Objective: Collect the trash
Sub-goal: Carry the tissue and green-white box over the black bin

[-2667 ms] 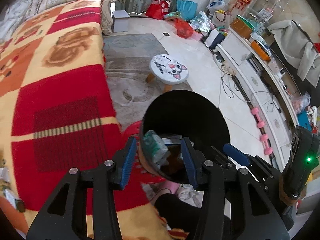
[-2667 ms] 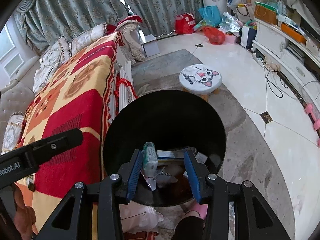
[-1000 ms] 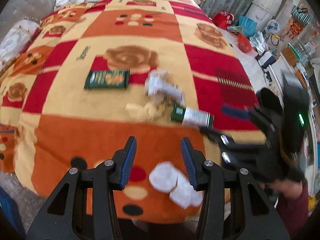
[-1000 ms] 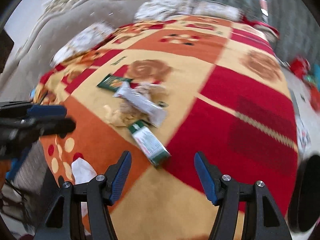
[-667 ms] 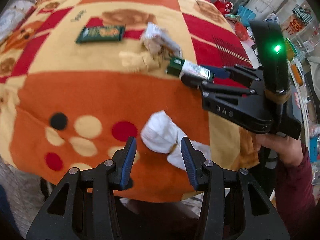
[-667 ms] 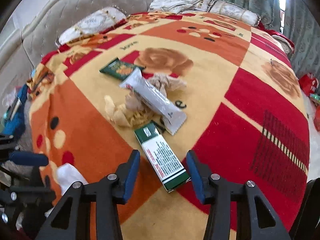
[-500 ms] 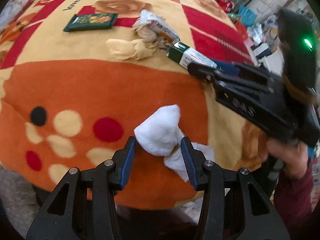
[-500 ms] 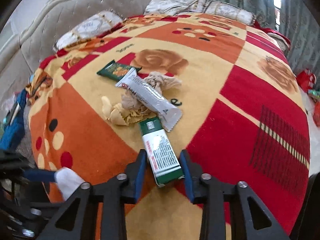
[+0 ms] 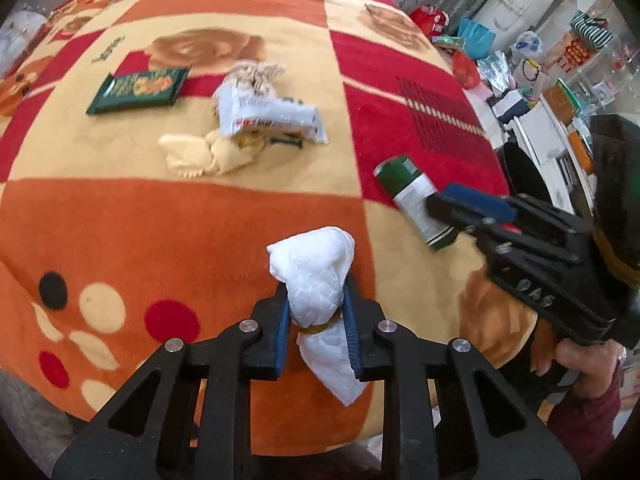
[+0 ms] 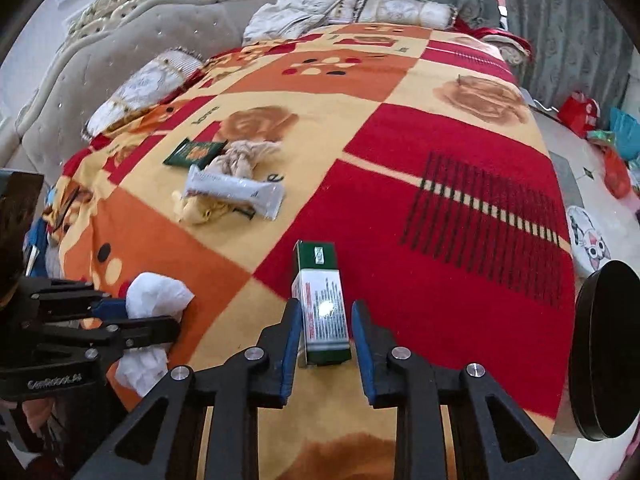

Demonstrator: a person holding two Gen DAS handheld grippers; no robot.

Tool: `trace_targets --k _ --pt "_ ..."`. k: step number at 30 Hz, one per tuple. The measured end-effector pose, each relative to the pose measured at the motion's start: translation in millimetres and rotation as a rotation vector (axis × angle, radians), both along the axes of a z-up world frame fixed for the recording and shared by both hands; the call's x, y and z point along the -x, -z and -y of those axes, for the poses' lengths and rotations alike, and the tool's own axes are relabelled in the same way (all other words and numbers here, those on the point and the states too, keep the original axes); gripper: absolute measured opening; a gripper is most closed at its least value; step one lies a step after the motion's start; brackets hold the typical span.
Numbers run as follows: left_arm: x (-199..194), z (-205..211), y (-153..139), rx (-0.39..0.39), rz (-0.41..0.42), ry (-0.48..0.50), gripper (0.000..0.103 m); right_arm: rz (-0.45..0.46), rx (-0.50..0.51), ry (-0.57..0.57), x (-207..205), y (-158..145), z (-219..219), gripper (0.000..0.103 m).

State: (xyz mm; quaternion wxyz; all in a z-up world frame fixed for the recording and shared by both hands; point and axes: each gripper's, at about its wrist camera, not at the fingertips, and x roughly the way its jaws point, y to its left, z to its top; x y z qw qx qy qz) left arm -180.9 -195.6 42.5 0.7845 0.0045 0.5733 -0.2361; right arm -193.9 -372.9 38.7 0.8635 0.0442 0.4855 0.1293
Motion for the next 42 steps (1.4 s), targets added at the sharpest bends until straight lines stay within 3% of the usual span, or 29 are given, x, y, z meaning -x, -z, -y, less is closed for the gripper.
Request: trace_targets --k 7,9,14,26,42 --pt "-7 10 -12 0.004 0.035 0.004 0.021 -0.017 -0.007 -0.006 -10 17 -11 0.030" --pt "-8 13 -13 0.005 0.037 0.005 0.021 -0.002 -0.026 0.008 -9 17 -8 0.023" --pt "-9 29 -21 0.019 0.053 0.026 0.021 0.044 -0.012 0.033 4 1 7 0.023" --pt "-14 101 -37 0.034 0.093 0.125 0.021 0.117 -0.001 0.192 36 -29 75 0.023" --pt "-7 204 -56 0.050 0.153 0.273 0.021 0.136 0.029 0.410 67 -39 169 0.023"
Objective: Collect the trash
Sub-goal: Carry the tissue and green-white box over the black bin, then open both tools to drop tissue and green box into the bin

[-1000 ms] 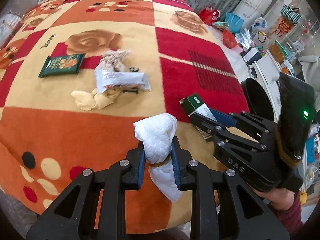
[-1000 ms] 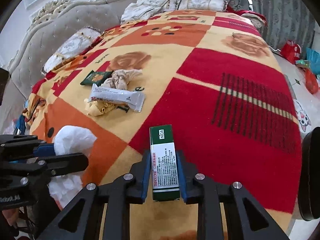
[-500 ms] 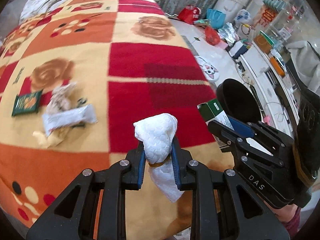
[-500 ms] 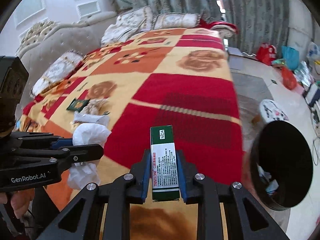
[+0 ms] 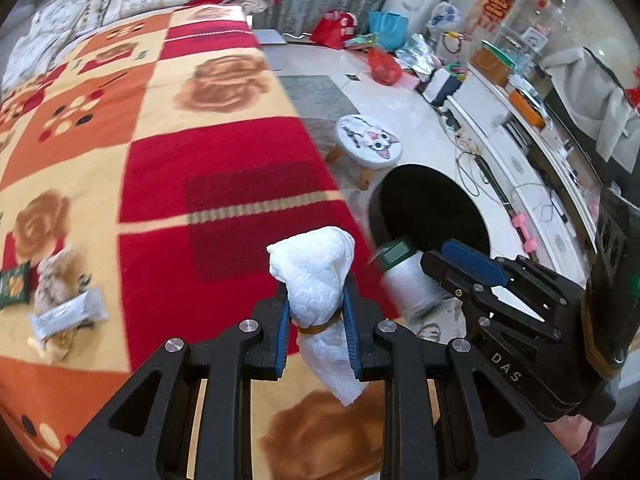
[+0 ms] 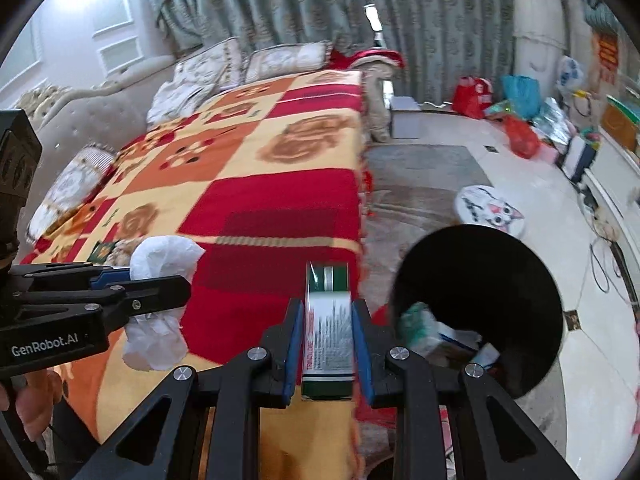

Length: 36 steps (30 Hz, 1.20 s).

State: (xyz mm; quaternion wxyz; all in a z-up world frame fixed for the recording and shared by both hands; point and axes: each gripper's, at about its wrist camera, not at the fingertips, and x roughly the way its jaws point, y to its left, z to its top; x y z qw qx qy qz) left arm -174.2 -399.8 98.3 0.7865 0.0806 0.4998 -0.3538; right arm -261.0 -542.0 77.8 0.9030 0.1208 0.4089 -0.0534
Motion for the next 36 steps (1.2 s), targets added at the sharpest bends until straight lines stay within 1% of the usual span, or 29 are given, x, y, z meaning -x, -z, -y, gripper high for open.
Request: trace_targets --k 9,14,17,20,21,24,27,30,33,34,36 --pt "2 53 5 -0.003 -0.014 0.060 0.021 -0.015 -0.009 0.085 11 7 43 0.023" --pt "2 65 12 -0.008 -0.028 0.060 0.021 -0.016 -0.020 0.119 15 10 62 0.023" --pt "0 73 16 -0.013 -0.034 0.062 0.021 -0.011 -0.056 0.137 19 14 72 0.023" --pt "0 79 18 -0.012 -0.039 0.065 0.021 -0.028 -0.080 0.158 18 19 80 0.023" --pt "0 81 19 -0.008 -0.042 0.067 0.021 -0.038 -0.083 0.170 18 21 82 0.024" --pt "0 89 20 0.008 -0.051 0.077 0.021 -0.050 -0.079 0.196 21 23 87 0.039" --pt "0 97 21 0.021 -0.050 0.083 0.021 -0.055 -0.083 0.214 25 26 93 0.039" --pt "-2 103 22 0.046 -0.065 0.090 0.021 -0.067 -0.091 0.237 29 28 100 0.040" --pt "-2 111 21 0.071 -0.062 0.100 0.023 -0.070 -0.094 0.257 35 29 106 0.040" --pt "-2 113 20 0.073 -0.057 0.105 0.026 -0.070 -0.094 0.259 36 29 107 0.040" --pt "-2 119 19 0.090 -0.059 0.119 0.038 -0.070 -0.093 0.269 39 29 110 0.040"
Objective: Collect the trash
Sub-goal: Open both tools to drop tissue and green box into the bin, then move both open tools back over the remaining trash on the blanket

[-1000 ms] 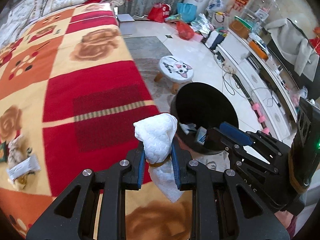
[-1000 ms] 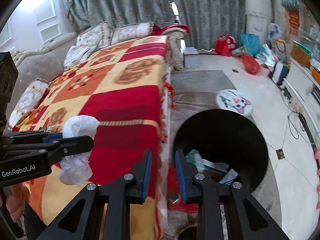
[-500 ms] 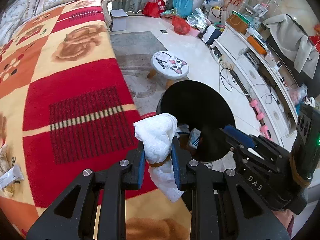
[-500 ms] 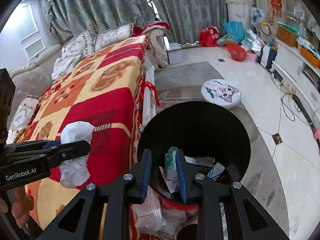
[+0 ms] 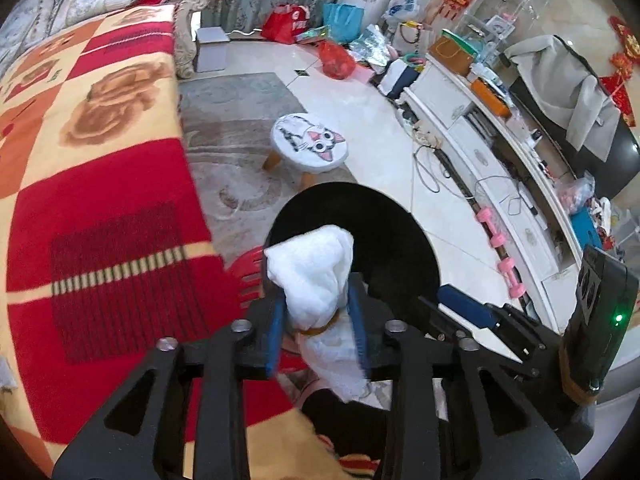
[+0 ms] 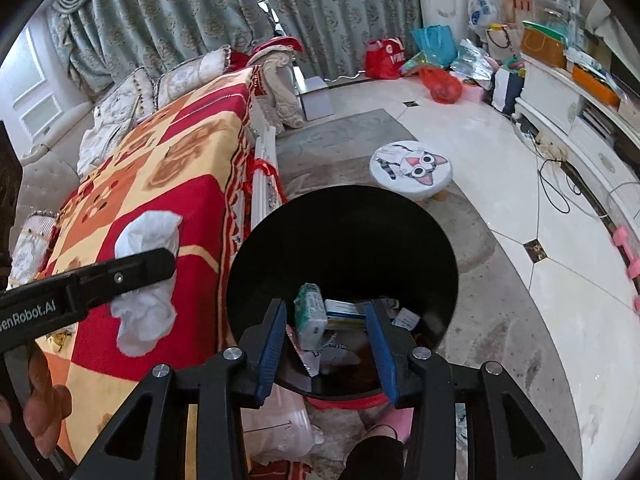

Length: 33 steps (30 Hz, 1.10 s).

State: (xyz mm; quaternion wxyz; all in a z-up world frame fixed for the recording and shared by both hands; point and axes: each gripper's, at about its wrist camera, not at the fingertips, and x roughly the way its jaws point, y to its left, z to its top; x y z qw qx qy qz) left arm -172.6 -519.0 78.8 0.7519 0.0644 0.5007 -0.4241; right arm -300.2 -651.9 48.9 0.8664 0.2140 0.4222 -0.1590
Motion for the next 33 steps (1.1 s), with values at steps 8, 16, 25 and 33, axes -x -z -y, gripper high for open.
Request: trace_targets --k 8,16,25,33 --pt "-1 -1 -3 0.055 -0.016 -0.016 0.059 -0.004 -0.005 0.006 2 0 2 0.041" --pt "-5 -21 2 -0.014 0.030 -0.064 0.059 -0.012 -0.005 -0.026 -4 1 -11 0.042" --pt "-5 -50 -2 -0.056 0.093 -0.104 0.059 -0.021 0.007 -0.081 -15 0 -39 0.058" --pt "-19 -99 -1 -0.097 0.123 -0.183 0.059 -0.016 0.020 -0.149 -34 -6 -75 0.060"
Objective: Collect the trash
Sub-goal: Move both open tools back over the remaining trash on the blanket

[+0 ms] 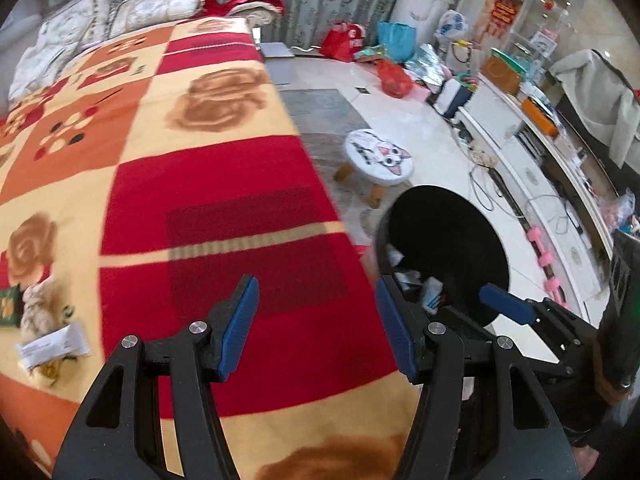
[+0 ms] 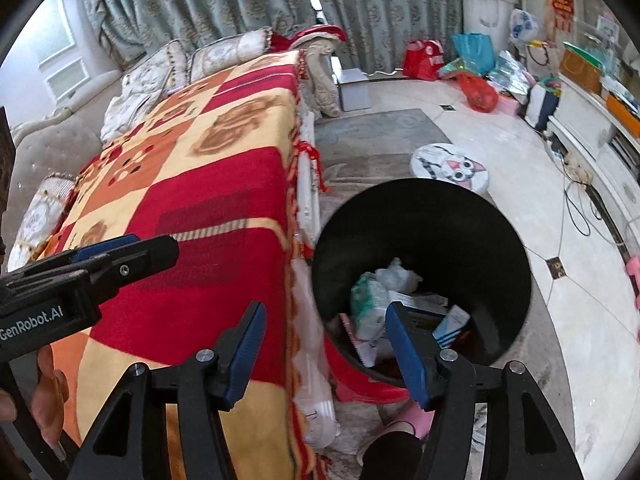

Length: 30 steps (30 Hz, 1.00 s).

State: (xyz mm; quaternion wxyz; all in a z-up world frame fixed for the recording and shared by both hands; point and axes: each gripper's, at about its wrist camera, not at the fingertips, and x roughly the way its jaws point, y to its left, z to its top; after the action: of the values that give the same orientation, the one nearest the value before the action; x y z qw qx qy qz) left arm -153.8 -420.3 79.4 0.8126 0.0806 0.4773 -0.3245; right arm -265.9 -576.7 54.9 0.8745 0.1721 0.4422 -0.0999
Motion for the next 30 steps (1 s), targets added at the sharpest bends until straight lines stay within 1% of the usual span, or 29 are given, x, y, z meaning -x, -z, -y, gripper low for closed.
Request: trace_targets --k 8,12,17,25,30 --pt "-13 -54 1 -0.019 0.013 -0.094 0.059 -0.001 0.015 -0.093 -20 -3 -47 0.060" --pt "-15 -79 -3 -0.032 0.029 -0.131 0.059 0.002 0.009 -0.144 -30 -4 -71 0.061" --pt "-23 -112 -4 -0.036 0.026 -0.186 0.059 0.003 0.004 -0.210 -42 -6 -103 0.062" --pt "-39 -181 -1 -0.069 0.025 -0.294 0.059 -0.002 -0.024 -0.313 -63 -3 -152 0.064" --pt "-53 -233 7 -0.077 -0.006 -0.380 0.059 -0.017 -0.030 -0.366 -74 2 -176 0.065"
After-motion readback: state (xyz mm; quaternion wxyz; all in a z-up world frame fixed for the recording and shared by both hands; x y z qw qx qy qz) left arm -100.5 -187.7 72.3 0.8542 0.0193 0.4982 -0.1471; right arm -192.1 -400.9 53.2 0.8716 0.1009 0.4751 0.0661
